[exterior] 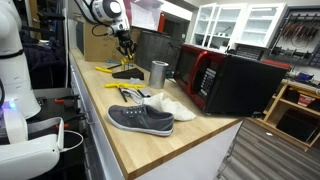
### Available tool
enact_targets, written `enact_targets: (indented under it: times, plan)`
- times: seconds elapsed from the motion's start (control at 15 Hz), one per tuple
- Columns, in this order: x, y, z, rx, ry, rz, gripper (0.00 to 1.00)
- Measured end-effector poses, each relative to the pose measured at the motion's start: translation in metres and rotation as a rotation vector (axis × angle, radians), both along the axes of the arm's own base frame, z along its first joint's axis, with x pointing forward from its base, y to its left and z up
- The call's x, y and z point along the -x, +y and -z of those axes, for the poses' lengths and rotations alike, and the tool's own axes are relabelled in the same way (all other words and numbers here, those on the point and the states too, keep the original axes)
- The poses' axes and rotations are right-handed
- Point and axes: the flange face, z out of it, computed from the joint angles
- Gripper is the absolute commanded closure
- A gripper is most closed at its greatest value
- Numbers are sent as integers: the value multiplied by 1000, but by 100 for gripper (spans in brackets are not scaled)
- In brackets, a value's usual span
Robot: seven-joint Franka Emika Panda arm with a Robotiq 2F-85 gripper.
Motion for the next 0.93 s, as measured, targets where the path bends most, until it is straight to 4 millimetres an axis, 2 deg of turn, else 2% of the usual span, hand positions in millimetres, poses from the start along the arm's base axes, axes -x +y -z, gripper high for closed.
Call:
enact_targets:
  times: [0.53,0.93]
  plan:
    - [-1,0,7,-2,14,1,96]
    - [-4,3,5,-5,9,-2,96]
